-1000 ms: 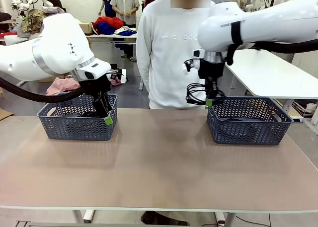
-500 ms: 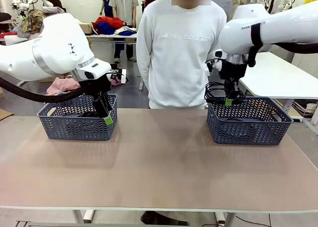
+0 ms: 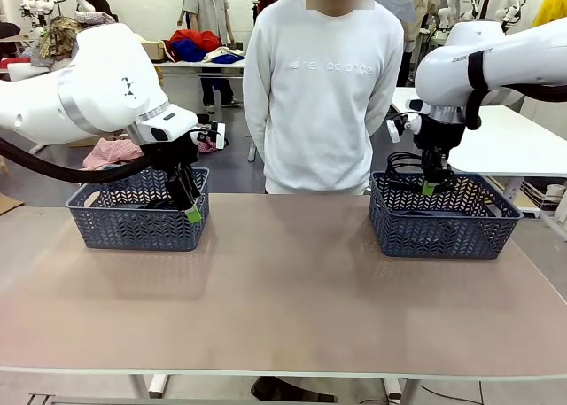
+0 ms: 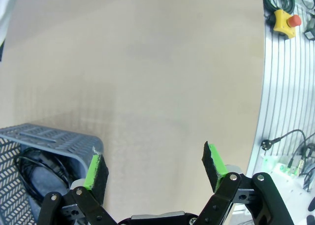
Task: Organize the cables according to human instructions.
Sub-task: Pick up a bundle of cables and place it in the basket indicated by the human.
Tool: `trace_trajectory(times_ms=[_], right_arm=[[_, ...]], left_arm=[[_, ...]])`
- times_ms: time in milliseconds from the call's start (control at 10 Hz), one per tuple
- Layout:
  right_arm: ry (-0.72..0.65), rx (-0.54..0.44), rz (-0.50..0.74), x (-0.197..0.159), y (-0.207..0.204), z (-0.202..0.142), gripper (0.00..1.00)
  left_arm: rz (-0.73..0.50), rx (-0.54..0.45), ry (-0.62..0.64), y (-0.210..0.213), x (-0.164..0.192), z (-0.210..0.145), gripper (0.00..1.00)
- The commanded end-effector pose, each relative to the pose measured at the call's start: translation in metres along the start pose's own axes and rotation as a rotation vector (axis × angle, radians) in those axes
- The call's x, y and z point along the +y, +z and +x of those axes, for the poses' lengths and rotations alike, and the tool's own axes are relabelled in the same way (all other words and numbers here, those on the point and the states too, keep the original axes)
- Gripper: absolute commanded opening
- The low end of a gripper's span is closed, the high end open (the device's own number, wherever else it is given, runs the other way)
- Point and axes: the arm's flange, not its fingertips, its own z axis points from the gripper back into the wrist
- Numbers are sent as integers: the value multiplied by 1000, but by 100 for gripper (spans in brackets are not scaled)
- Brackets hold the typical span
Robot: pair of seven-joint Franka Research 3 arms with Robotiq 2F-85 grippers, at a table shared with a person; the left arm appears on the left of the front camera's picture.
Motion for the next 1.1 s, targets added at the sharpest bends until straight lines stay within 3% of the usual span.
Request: trace_trajectory(times_ms=[0,500,600,700,800,900,1000], right_arm=[[20,-6,-16,2,-8,-11,0],[1,6,-25,-4,-17,-19,0],[-23,6,-25,-8,-19,-19,29],[-34,-5,-22,-10,-20,-19,31],[-48,-16,-19,-11,-20,-19,48],[-59,-33,-20,-11,-18,-20,50],[-68,-40,-23,-12,-15,-19,67]], left_arm=[[8,-2,0,1,0,-2,100],[8,-2,0,1,0,-2,100],[8,-2,0,1,0,-2,100],[8,-2,0,1,0,-2,100],[8,-2,0,1,0,-2,100],[8,-2,0,1,0,-2,100],[8,-2,0,1,0,-2,100]])
